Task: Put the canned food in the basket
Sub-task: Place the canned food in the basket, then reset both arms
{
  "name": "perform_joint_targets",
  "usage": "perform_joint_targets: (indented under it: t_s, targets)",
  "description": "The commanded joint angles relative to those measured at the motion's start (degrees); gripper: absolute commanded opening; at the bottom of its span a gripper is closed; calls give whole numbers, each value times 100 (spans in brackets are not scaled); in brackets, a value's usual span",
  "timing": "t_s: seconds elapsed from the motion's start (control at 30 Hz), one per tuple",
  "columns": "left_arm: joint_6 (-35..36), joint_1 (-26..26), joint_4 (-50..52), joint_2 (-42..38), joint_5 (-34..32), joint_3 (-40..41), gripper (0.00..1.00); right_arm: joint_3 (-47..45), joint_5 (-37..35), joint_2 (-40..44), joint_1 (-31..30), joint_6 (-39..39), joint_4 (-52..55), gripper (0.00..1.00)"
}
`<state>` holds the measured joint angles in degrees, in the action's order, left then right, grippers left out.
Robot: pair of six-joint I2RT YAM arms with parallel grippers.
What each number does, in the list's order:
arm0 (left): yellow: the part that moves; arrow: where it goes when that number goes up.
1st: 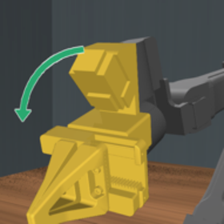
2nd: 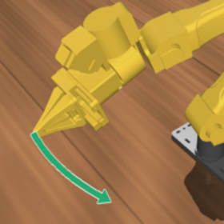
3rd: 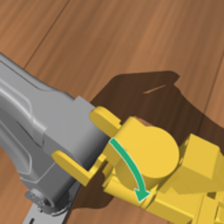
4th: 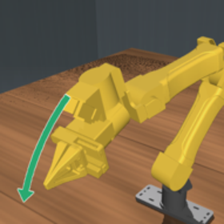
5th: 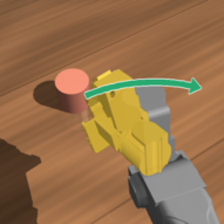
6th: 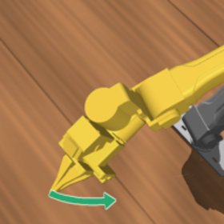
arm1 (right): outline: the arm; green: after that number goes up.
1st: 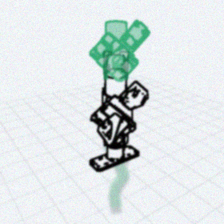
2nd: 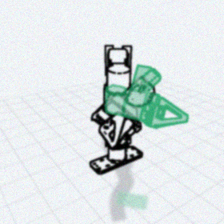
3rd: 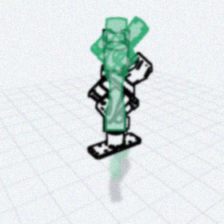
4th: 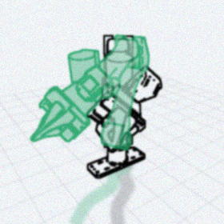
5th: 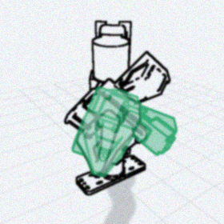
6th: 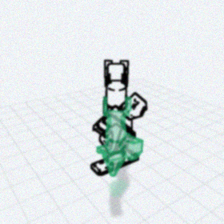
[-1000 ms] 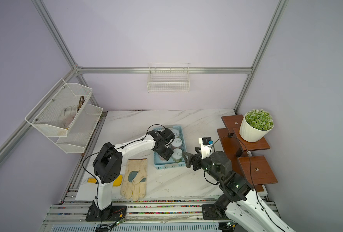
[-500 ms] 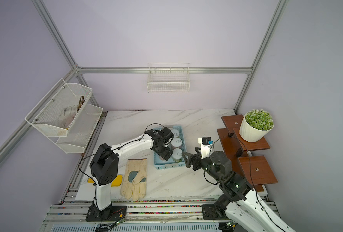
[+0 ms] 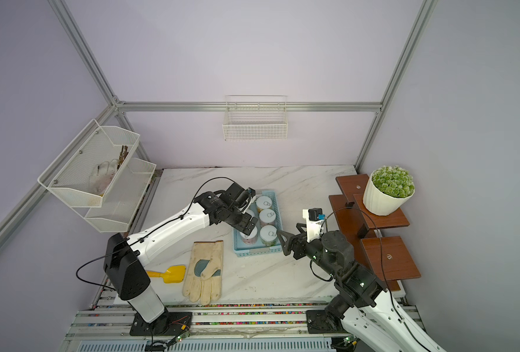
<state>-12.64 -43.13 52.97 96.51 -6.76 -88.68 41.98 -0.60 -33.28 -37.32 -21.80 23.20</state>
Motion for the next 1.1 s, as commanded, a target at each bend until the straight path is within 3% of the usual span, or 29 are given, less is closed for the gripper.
perform_joint_targets:
  t_s: [0.0, 0.23, 0.47, 0.63, 0.77, 1.07]
  targets:
    - [-181, 24, -601, -636, -28, 469, 100, -71, 22, 111, 18, 43, -153, 91]
    - [-370, 18, -1750, -1780, 69, 1544, 100, -149, 47, 151, 19, 17, -324, 91]
    - [-473, 22, -2339, -2229, -47, 2147, 100, -139, 69, 20, 18, -32, -448, 91]
    - [-761, 318, -2350, -2577, -563, 2375, 100, 68, -1208, -444, 29, -315, 24, 93]
    - [-982, 718, -2254, -2903, -716, 2570, 100, 183, -1592, -751, 142, -265, 88, 96]
    - [-1249, 1196, -2662, -4144, -1890, 3615, 100, -181, -2378, -904, 1014, -140, -525, 100]
